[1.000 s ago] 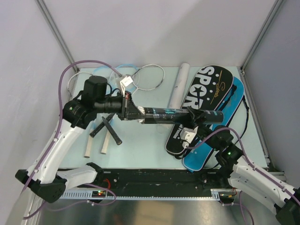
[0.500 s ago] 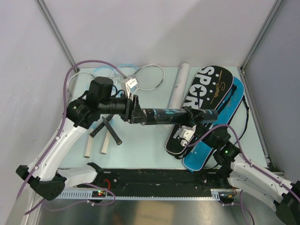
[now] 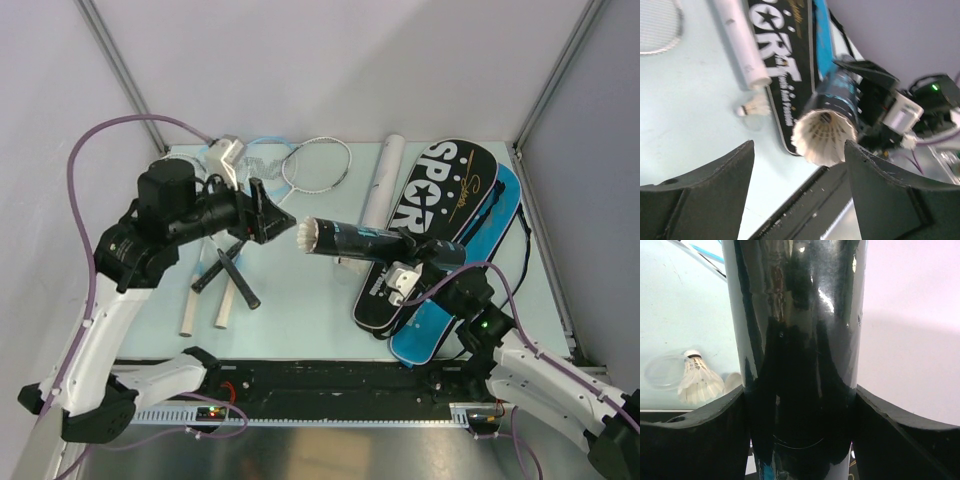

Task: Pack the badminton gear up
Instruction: Place the shuttlecock at the shuttle tube, then pick up the shuttlecock at the center of the board.

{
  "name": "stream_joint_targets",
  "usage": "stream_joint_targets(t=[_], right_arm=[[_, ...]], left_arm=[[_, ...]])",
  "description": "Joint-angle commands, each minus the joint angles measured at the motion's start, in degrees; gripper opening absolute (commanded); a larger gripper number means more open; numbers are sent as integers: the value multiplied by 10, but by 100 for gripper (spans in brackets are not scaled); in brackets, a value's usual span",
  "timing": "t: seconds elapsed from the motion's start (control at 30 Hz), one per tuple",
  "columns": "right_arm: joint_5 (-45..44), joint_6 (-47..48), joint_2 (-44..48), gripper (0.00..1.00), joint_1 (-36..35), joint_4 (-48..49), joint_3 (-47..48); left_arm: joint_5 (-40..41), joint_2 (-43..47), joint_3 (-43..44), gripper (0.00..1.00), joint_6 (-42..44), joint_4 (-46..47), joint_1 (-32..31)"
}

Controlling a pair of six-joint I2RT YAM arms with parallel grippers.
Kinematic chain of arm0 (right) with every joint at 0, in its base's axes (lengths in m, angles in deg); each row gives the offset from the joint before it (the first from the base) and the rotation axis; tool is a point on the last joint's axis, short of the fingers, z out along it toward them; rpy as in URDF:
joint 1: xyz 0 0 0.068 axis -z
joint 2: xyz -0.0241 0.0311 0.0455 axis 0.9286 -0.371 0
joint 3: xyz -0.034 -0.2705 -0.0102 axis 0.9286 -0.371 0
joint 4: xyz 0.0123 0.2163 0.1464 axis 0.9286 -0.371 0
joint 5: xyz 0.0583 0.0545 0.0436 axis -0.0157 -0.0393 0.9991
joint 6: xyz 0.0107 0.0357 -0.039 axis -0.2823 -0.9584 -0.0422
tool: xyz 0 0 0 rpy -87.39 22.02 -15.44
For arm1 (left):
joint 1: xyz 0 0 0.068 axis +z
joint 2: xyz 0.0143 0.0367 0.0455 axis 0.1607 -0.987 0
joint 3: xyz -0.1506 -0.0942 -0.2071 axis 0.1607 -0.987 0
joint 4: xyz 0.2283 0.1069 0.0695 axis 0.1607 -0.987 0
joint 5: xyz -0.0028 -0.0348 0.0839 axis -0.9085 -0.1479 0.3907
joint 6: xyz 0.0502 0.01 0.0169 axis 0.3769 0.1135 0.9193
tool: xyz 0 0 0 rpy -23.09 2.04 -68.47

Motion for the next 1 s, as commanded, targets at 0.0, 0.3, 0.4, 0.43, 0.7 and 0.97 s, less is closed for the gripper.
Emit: stream_joint_targets(t=[0.0,0.3,0.4,0.43,0.7,0.97], right_arm=[[-31,-28,-3,34,-10,52,10],[-11,-77,35,36,-27,36,18],[-11,-74,49,36,-42,30,16],[-11,-74,53,36,-46,30,16],[0,-73,68,36,-57,32,17],[6,-67,79,36,-64,17,17]], left_arm=[[136,4,25,77,-13,13,39],[247,-36,-110,76,-97,119,223],[285,-72,-139,76,-88,157,255],[283,-84,-158,75,-90,176,267],[299,-189,-277,70,-132,350,305],[306,-291,-281,69,-156,418,356]])
